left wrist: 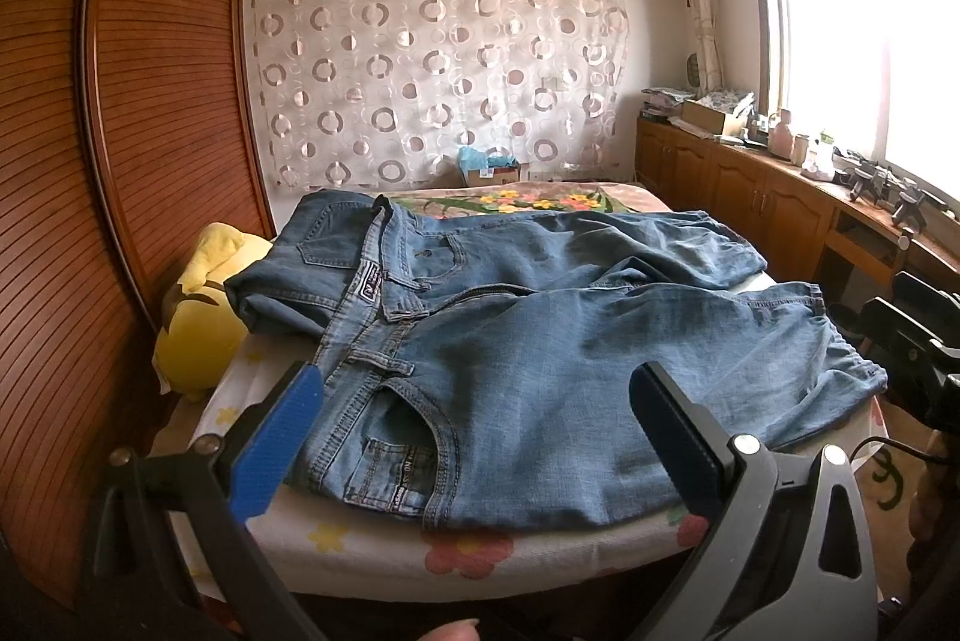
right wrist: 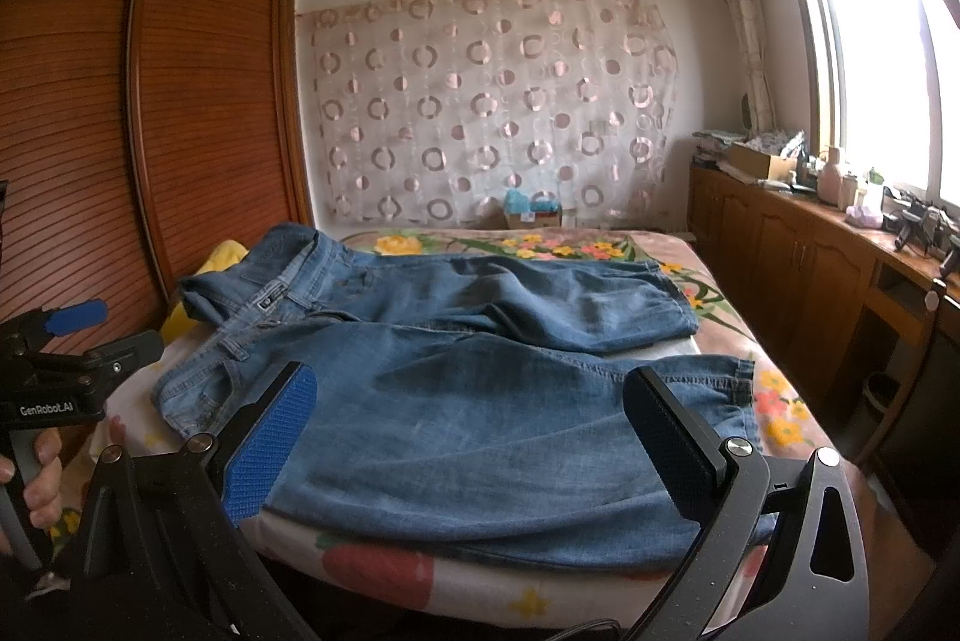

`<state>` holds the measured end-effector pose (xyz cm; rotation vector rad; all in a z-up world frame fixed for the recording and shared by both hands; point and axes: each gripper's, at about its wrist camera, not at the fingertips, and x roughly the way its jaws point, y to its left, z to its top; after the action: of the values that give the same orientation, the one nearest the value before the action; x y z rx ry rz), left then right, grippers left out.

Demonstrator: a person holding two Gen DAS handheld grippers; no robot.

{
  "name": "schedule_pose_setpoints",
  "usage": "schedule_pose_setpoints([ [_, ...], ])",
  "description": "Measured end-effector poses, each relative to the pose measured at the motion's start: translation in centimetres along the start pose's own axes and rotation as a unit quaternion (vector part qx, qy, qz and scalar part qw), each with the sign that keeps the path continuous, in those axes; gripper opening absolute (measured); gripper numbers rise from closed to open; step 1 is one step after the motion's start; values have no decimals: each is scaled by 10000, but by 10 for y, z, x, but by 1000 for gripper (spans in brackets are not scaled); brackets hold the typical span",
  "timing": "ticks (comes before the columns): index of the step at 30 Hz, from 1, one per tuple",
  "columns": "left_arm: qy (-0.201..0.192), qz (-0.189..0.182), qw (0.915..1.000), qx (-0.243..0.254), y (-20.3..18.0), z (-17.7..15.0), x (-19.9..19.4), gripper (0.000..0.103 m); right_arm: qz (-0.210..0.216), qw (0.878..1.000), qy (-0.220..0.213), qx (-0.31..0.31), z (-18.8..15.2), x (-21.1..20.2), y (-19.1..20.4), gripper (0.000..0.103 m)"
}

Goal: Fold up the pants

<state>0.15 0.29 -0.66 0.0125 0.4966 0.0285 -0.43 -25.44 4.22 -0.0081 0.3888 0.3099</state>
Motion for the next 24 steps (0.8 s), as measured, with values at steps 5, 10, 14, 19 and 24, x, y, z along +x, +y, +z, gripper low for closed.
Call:
schedule_pose_setpoints([
  [5, 1, 0, 10000, -2, 0, 0, 0, 103, 2, 10000, -2, 1, 0, 0, 0, 103],
  [10, 0, -3, 10000, -2, 0, 0, 0, 103, 3, 10000, -1, 6, 0, 0, -1, 103],
  [14, 4, -8, 10000, 0, 0, 0, 0, 103, 4, 10000, -7, 1, -1, 0, -1, 103],
  [19, 75, -32, 9999, 66, -2, -4, 4, 103, 7, 10000, 12, -12, -1, 1, -2, 103],
  [24, 187, -107, 9998, 27, -2, -9, 14, 103, 43, 9999, 131, -94, -5, -1, -4, 103],
])
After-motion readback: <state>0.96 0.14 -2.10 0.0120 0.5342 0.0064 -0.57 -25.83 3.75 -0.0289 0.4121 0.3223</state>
